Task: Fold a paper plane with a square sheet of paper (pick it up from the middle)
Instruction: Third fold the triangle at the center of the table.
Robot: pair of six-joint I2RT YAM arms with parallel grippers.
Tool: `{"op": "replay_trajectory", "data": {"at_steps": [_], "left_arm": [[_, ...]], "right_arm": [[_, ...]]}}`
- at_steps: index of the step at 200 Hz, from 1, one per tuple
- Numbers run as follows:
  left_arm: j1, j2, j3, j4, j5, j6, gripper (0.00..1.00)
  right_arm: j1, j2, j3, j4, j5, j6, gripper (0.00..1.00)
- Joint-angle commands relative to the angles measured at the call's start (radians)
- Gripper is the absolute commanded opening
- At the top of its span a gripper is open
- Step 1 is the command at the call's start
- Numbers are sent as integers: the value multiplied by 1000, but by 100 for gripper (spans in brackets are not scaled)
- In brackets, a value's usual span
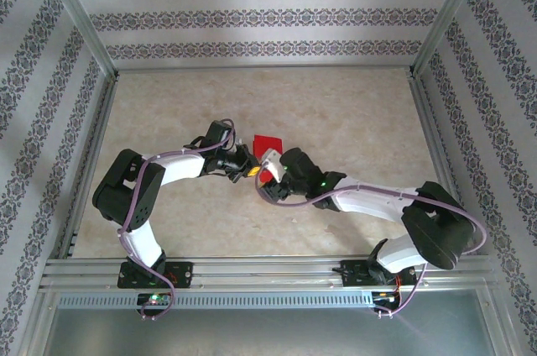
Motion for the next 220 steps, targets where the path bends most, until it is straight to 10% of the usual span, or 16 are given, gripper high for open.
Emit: {"op": "replay_trajectory", "data": {"at_steps": [1,66,140,220], "left_arm": [[5,8,22,-31,1,-25,0],[6,9,25,-45,-2,-19,0],[6,14,30,-54,-8,-13,1],[117,-95,91,-360,-130,248,34]], "right_arm": [[32,48,-9,72,109,-81,70],[46,136,-3,167,202,-108,61],[49,105,-40,162,195,-106,27],[9,116,-17,127,-47,25,9]]}}
